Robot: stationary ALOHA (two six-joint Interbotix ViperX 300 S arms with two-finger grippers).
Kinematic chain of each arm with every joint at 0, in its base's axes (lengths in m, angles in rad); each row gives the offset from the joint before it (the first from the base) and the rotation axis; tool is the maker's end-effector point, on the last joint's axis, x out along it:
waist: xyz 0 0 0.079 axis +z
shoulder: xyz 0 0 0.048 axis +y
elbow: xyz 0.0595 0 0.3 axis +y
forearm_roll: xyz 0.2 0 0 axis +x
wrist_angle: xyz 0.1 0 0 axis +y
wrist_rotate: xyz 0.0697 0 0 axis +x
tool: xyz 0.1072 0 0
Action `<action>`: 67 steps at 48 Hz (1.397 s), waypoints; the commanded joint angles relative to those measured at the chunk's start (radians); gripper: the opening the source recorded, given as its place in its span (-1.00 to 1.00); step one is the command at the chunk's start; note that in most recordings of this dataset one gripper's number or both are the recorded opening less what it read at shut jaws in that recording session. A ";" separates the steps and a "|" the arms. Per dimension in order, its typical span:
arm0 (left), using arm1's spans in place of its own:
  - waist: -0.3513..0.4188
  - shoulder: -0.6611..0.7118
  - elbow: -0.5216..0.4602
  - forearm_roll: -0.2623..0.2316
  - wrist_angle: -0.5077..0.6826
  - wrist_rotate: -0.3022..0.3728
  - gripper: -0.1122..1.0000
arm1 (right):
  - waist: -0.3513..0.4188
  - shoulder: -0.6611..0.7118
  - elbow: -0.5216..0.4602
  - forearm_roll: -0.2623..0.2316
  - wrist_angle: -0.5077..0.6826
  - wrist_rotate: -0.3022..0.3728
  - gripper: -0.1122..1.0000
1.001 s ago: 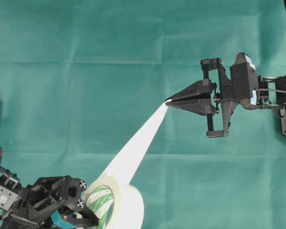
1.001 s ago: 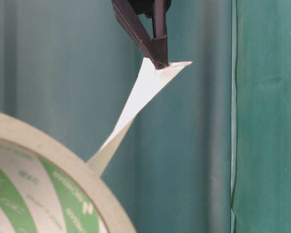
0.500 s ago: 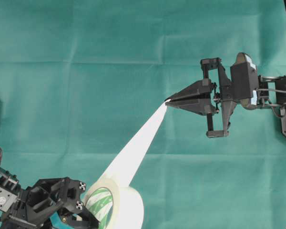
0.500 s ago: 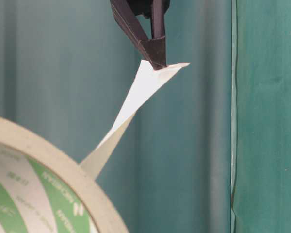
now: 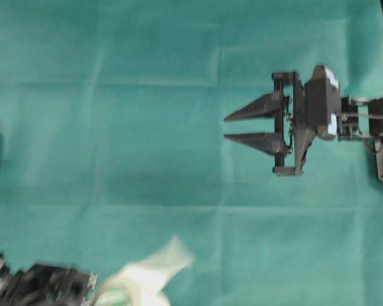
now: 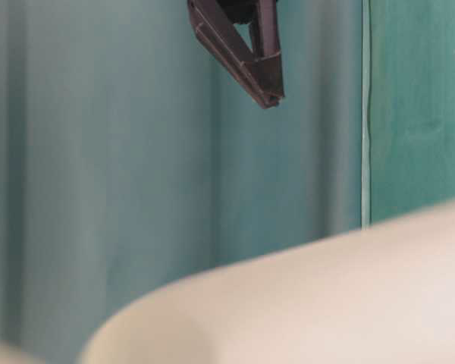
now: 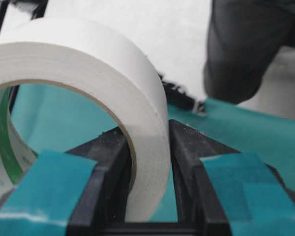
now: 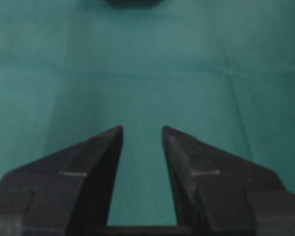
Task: Peel off the duct tape with your right arm.
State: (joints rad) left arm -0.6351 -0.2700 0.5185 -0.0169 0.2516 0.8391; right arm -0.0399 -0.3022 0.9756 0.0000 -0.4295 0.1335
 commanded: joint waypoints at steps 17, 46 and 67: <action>0.026 -0.032 0.011 0.003 -0.081 0.005 -0.43 | 0.012 -0.015 -0.003 0.002 -0.015 0.002 -0.67; 0.247 -0.021 0.044 0.002 -0.092 0.002 -0.43 | 0.035 -0.049 0.006 0.002 -0.028 0.002 -0.66; 0.423 -0.021 0.077 0.003 -0.092 -0.002 -0.43 | 0.046 -0.049 0.006 -0.008 -0.041 0.002 -0.66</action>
State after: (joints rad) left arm -0.2408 -0.2715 0.6029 -0.0169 0.1749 0.8391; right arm 0.0015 -0.3375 0.9910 -0.0046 -0.4571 0.1350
